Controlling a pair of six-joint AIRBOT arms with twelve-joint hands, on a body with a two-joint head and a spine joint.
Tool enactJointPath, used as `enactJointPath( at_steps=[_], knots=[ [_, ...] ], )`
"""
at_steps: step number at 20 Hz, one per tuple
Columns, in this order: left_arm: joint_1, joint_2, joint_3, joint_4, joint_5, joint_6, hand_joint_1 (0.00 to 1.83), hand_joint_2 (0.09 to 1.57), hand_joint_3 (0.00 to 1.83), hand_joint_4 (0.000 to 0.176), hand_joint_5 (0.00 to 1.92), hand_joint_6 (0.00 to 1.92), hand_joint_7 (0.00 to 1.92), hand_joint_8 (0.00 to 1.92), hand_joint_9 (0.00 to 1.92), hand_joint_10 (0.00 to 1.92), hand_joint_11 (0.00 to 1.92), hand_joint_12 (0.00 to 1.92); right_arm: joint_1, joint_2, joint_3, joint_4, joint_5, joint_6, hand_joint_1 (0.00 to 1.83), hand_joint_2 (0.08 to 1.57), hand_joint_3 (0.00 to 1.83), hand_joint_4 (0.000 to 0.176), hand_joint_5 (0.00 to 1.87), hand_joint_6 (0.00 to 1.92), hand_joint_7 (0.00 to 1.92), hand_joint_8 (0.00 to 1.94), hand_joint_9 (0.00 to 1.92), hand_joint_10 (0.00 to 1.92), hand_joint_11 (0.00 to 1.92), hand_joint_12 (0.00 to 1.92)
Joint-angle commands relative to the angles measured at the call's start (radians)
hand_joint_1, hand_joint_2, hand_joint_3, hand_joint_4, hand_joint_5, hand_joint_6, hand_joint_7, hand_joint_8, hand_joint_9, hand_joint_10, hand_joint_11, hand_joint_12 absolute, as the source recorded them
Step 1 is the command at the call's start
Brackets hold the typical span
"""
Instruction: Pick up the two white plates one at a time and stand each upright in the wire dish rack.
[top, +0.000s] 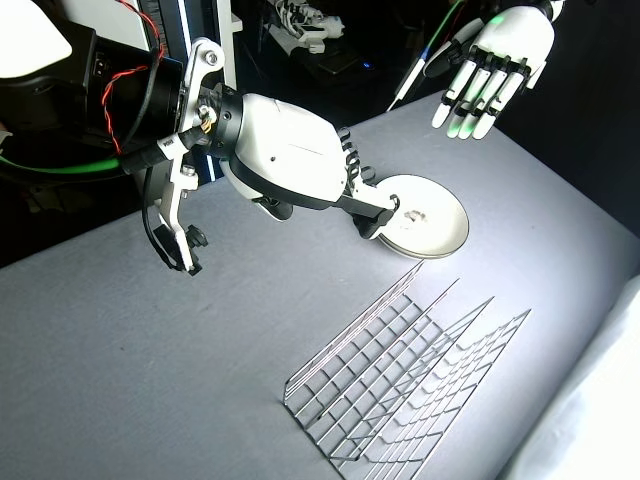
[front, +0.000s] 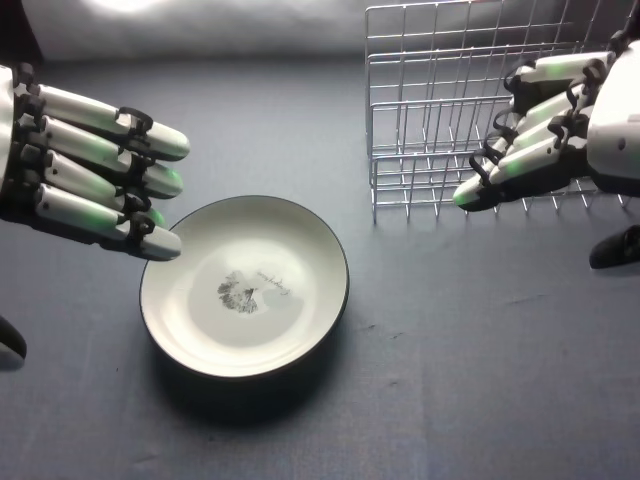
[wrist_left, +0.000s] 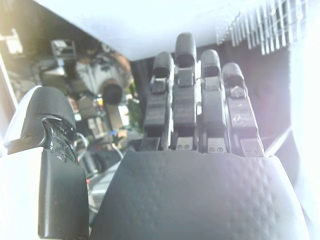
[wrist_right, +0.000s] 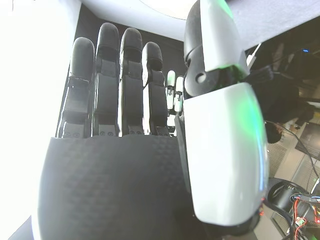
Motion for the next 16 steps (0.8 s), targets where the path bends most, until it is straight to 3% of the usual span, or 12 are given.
enactJointPath(
  at_steps=[1,3,8,12,16],
  knots=[
    [-0.014,-0.001,0.004,-0.074,-0.043,-0.004,0.00,0.95,0.21,0.000,0.01,0.00,0.01,0.01,0.00,0.00,0.00,0.02,0.007,0.007,-0.001,0.030,0.055,0.002,0.00,1.00,0.16,0.000,0.00,0.00,0.00,0.00,0.00,0.00,0.00,0.00],
    [-0.014,-0.004,0.005,-0.061,-0.045,-0.004,0.00,1.04,0.03,0.000,0.00,0.00,0.00,0.00,0.00,0.00,0.00,0.00,0.005,0.006,-0.001,0.030,0.055,0.002,0.00,1.06,0.03,0.000,0.00,0.00,0.00,0.00,0.00,0.00,0.00,0.00],
    [-0.054,-0.009,-0.010,-0.006,-0.063,-0.022,0.00,1.08,0.02,0.000,0.07,0.01,0.07,0.01,0.05,0.01,0.04,0.03,0.001,0.006,-0.001,0.030,0.058,0.002,0.00,1.08,0.03,0.000,0.00,0.00,0.00,0.00,0.00,0.00,0.00,0.00],
    [-0.094,-0.046,0.010,0.069,-0.086,-0.049,0.00,1.06,0.00,0.000,0.01,0.00,0.00,0.00,0.00,0.00,0.02,0.01,-0.001,0.005,-0.001,0.030,0.058,0.002,0.00,1.07,0.02,0.000,0.00,0.00,0.00,0.00,0.00,0.00,0.00,0.00],
    [-0.044,-0.107,0.068,0.030,-0.066,-0.140,0.00,1.07,0.00,0.000,0.01,0.00,0.00,0.00,0.00,0.00,0.03,0.01,-0.002,0.005,-0.001,0.030,0.061,0.002,0.00,1.05,0.00,0.000,0.00,0.00,0.00,0.00,0.00,0.00,0.00,0.00]
  ],
)
